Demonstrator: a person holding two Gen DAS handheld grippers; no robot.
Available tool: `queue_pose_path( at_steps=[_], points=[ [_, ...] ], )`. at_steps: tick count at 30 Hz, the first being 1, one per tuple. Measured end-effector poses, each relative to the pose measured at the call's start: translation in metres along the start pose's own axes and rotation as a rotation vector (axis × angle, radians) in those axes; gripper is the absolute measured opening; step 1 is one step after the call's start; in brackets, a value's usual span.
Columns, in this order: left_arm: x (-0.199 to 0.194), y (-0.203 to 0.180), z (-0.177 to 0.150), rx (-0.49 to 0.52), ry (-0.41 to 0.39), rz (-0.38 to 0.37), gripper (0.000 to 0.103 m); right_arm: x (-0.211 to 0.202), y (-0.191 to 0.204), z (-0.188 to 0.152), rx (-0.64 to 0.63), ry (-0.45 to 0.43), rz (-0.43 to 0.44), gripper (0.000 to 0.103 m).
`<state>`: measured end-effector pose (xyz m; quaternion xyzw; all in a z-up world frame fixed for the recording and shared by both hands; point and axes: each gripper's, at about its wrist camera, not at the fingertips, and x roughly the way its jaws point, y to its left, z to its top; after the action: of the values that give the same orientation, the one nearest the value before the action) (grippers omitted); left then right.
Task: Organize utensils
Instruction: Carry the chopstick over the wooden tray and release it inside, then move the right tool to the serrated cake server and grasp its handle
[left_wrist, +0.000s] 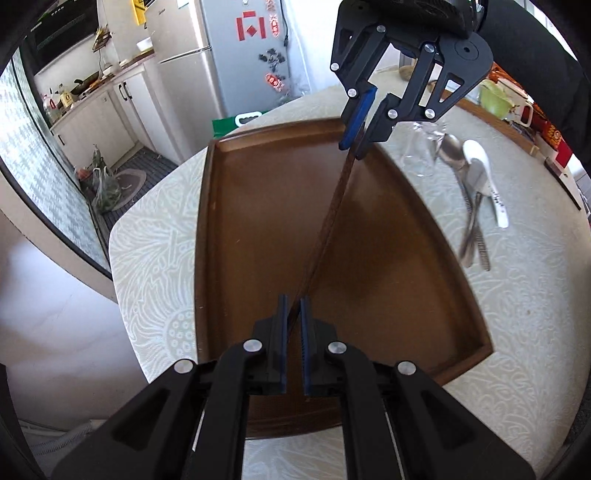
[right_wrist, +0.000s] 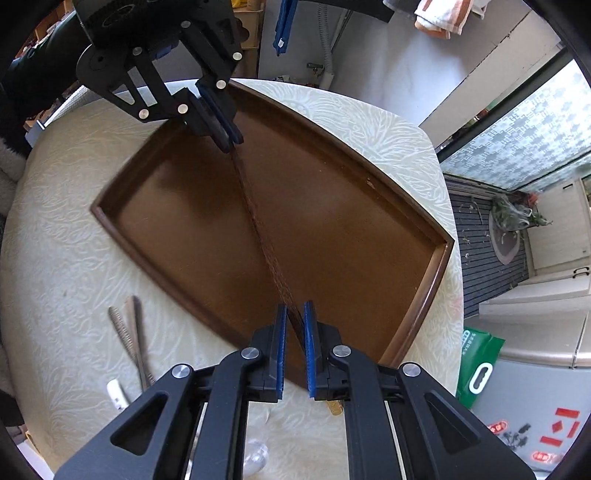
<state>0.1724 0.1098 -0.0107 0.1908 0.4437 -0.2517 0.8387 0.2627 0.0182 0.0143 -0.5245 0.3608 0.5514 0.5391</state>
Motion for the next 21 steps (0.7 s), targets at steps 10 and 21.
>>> queue_pose_path(
  at_steps=[10,21],
  points=[
    [0.005,0.019,-0.002,-0.021,0.008,0.005,0.008,0.024,-0.009,0.003,0.015,-0.005,-0.020,0.011],
    [-0.025,0.010,0.000,-0.011,-0.086,0.125,0.086,-0.002,-0.017,-0.002,0.109,-0.087,-0.159,0.085]
  ],
)
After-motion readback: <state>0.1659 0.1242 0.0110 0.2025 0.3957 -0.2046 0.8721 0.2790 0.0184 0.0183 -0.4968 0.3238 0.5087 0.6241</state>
